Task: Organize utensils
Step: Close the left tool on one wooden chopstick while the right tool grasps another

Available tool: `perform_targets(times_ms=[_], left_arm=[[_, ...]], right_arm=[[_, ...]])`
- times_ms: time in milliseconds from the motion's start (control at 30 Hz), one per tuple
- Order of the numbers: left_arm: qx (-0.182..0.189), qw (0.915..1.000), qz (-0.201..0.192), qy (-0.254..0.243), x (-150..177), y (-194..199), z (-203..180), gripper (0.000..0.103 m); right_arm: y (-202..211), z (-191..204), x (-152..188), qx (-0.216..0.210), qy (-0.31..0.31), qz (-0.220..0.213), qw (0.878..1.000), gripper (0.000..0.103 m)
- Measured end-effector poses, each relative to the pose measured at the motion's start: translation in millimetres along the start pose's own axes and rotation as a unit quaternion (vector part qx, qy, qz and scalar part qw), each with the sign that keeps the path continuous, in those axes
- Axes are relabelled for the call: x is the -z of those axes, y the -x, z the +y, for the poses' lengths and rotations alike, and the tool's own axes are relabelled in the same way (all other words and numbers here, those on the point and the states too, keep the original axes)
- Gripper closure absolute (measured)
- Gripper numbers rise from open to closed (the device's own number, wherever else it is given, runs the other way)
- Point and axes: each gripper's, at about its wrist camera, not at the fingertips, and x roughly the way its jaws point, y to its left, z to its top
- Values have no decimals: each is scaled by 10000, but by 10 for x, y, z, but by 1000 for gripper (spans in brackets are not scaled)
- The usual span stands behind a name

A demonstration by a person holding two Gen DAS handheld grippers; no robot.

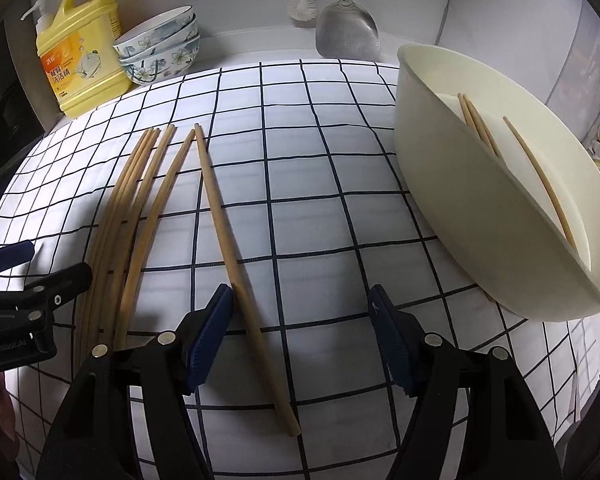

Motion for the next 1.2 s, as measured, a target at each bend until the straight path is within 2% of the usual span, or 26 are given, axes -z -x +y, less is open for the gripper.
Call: perform_targets(times_ms=[233, 367, 600, 700, 733, 767, 800, 833, 867, 900, 933, 1000, 1100, 1200], left_arm=[[31, 9999, 64, 99, 14, -35, 75, 5], [-211, 9998, 60, -30, -7, -77, -10, 6], [-217, 9996, 16, 162, -152, -138, -11, 7], [-188, 9997, -86, 90, -202, -124, -49, 19], [-168, 9998, -109, 53, -215, -116, -65, 28], [-139, 9998, -137, 7, -222, -104, -87, 39], [-100, 9998, -162, -51, -232, -89, -115, 44], [-72, 9998, -176, -94, -235, -79, -141, 56], [-41, 9997, -220, -125, -234, -69, -167, 72], [1, 9996, -223, -181, -237, -59, -196, 80], [0, 9995, -217, -219, -233, -53, -215, 93], [19, 9995, -216, -226, -218, -46, -217, 96], [125, 9996, -188, -195, -192, -32, -181, 96], [208, 9996, -118, -166, -173, -4, -121, 96]], right_arm=[[9, -4, 16, -40, -44, -12, 10000, 37], [11, 23, 11, -47, -6, -29, 10000, 37], [-37, 138, -71, -21, 256, -163, 9995, 37], [-64, 182, -102, -86, 369, -214, 9991, 38], [-72, 211, -115, -101, 436, -232, 9987, 38], [-76, 243, -127, -147, 513, -247, 9983, 43], [-73, 259, -129, -186, 549, -249, 9980, 51], [-73, 292, -138, -285, 612, -226, 9975, 55], [-69, 305, -139, -375, 644, -206, 9970, 68], [-63, 340, -140, -480, 716, -184, 9961, 75], [-61, 371, -140, -463, 790, -187, 9956, 77], [-51, 423, -137, -496, 872, -171, 9948, 95], [-44, 429, -140, -495, 786, -123, 9956, 96], [-32, 331, -151, -699, 384, -10, 9968, 97]])
